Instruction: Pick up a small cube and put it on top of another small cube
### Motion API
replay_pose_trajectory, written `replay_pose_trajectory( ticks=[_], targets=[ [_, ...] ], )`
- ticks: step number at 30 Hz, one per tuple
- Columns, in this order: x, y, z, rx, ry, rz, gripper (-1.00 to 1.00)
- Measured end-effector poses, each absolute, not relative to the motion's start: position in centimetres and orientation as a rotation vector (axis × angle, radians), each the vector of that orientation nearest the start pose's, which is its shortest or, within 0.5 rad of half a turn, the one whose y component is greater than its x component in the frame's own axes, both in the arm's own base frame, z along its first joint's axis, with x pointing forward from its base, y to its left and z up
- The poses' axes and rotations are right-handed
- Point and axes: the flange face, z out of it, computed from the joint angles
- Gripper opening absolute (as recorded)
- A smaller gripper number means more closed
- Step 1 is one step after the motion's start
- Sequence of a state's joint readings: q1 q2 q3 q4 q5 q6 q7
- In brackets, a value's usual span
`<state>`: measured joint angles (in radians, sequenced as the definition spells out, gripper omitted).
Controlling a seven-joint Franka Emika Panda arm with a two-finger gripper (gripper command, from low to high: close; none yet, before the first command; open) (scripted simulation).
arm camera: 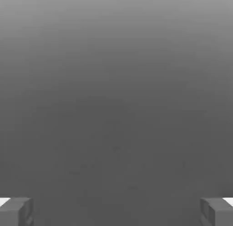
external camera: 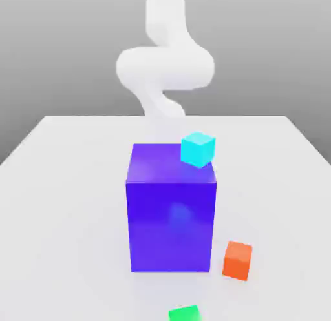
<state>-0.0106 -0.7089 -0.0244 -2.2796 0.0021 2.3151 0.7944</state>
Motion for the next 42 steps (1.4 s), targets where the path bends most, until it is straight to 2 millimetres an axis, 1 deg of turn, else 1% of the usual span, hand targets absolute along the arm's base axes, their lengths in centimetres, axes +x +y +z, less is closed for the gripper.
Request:
replay_pose_trajectory(
  ticks=[4, 9, 14, 18, 20, 23, 26, 29, 33, 35, 37, 38, 42],
  targets=[
    [42.6, -4.8, 65.0, -2.489, 1.176, -0.852, 0.0],
    [47.5, -9.0, 59.2, -2.515, 1.293, -0.718, 0.0],
    [51.3, -13.6, 52.5, -2.53, 1.414, -0.581, 0.0],
    [53.1, -17.9, 46.5, -2.531, 1.521, -0.472, 0.0],
    [53.6, -20.1, 43.3, -2.528, 1.578, -0.417, 0.0],
    [54.3, -22.7, 38.5, -2.531, 1.641, -0.331, 0.0],
    [54.3, -25.3, 33.4, -2.531, 1.706, -0.244, 0.0],
    [53.7, -28.0, 28.3, -2.525, 1.775, -0.156, 0.0],
    [51.9, -31.4, 21.3, -2.513, 1.866, -0.036, 0.0],
    [51.5, -32.2, 17.9, -2.511, 1.884, -0.009, 0.0],
    [51.4, -32.3, 14.6, -2.51, 1.889, -0.003, 0.0],
    [51.3, -32.4, 13.4, -2.51, 1.89, -0.001, -1.0],
    [51.3, -32.3, 13.4, -2.509, 1.889, -0.001, -1.0]
  ],
)
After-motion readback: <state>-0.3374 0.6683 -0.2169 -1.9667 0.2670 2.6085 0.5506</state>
